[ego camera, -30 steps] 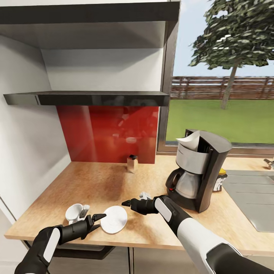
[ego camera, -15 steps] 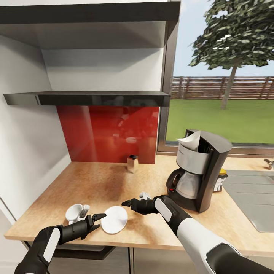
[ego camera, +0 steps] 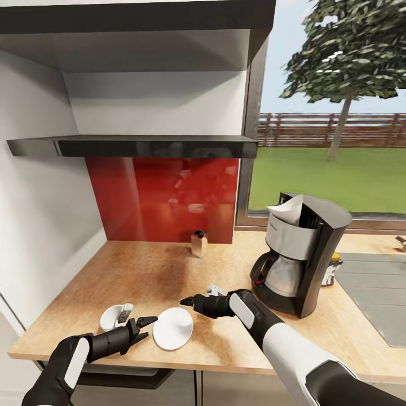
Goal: Set up a coffee station on the kitchen countertop: keep the coffee maker on the countertop, move the bottle of coffee from the kitchen shelf to the counter next to the coffee maker, place a paper coffee filter on top of the coffee maker, put the saucer next to the coffee maker with the coffee cup on the saucer, and place the electric kettle next to the coffee maker.
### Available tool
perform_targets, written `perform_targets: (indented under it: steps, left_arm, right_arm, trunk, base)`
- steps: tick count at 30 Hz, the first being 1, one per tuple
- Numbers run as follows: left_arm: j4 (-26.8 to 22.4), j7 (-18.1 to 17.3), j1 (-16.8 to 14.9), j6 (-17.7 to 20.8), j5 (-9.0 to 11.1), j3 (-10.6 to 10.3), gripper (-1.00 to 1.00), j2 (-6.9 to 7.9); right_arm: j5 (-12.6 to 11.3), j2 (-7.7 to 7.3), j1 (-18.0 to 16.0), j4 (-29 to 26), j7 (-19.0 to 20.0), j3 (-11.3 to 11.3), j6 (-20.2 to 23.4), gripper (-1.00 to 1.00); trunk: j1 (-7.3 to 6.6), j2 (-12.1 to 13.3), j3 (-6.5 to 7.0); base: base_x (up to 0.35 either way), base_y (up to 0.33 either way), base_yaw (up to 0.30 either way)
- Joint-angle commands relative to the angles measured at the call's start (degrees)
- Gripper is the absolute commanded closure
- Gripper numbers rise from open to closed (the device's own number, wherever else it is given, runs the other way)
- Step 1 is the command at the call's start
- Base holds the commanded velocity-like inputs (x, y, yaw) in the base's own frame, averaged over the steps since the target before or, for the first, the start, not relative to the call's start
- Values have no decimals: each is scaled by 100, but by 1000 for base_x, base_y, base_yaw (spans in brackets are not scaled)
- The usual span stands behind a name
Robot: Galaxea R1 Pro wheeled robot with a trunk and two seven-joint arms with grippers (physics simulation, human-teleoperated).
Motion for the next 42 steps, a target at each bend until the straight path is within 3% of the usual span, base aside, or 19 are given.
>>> perform_targets:
  steps: [1, 10, 11, 16, 21, 30, 42]
  left_arm:
    - [3, -29, -5, -6, -72, 11, -100, -1]
    - [46, -29, -5, -6, -71, 7, -100, -41]
    - [10, -58, 19, -21, 27, -22, -100, -74]
    - [-101, -53, 14, -20, 145, -21, -100, -133]
    - [-92, -21, 13, -31, 283, -146, -100, -267]
    - [-85, 11, 133, -53, 637, -125, -100, -308]
    - [-89, 15, 138, -54, 683, -121, -100, -301]
  right_arm:
    - [21, 0, -7, 2, 20, 6, 10, -100]
    - [17, 0, -8, 10, 21, 6, 10, -100]
    - [19, 0, -24, -24, 22, 14, 2, -100]
    - [19, 0, -27, -56, 9, 27, 1, -100]
    - [14, 0, -30, -162, 5, 47, 1, -100]
    - [12, 0, -33, -144, 12, 59, -48, -100]
    - [21, 0, -33, -106, 4, 59, -51, -100]
  trunk:
    - [4, -13, -14]
    - [4, -13, -14]
    - [4, -12, -13]
    - [4, -12, -13]
    - [4, -12, -13]
    - [4, -12, -13]
    - [4, -12, -13]
  base:
    - [1, 1, 0]
    - [0, 0, 0]
    - [0, 0, 0]
    - [0, 0, 0]
    - [0, 0, 0]
    - [0, 0, 0]
    - [0, 0, 0]
